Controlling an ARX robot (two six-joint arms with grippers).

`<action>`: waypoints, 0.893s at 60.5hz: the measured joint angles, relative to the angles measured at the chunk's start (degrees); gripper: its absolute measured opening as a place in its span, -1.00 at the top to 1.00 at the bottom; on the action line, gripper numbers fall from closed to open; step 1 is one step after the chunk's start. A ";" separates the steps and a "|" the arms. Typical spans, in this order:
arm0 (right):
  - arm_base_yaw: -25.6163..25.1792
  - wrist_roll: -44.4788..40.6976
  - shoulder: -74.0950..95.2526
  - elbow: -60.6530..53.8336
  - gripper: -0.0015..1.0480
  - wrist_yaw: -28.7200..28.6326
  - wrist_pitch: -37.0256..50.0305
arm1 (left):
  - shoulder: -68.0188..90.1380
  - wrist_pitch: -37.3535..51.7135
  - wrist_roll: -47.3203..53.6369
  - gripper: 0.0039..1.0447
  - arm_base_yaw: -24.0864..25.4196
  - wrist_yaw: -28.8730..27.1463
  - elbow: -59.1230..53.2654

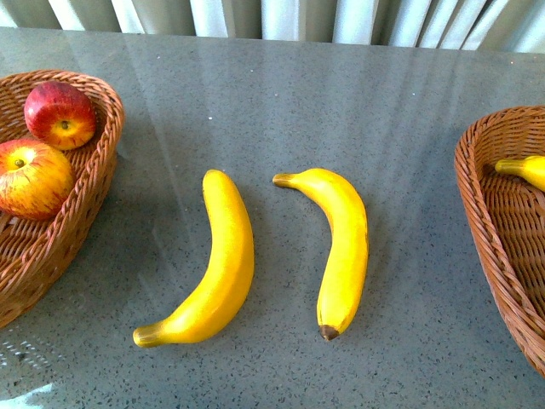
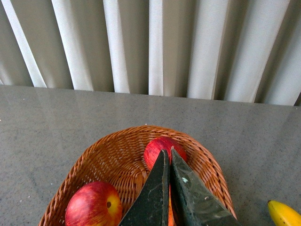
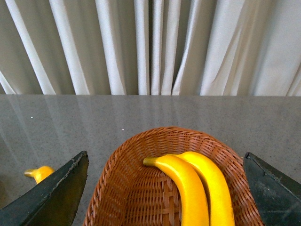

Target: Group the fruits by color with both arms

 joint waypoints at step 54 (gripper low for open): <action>0.00 0.00 0.00 0.00 -0.82 0.00 0.00 | -36.83 -31.67 0.04 0.98 0.00 0.00 -3.74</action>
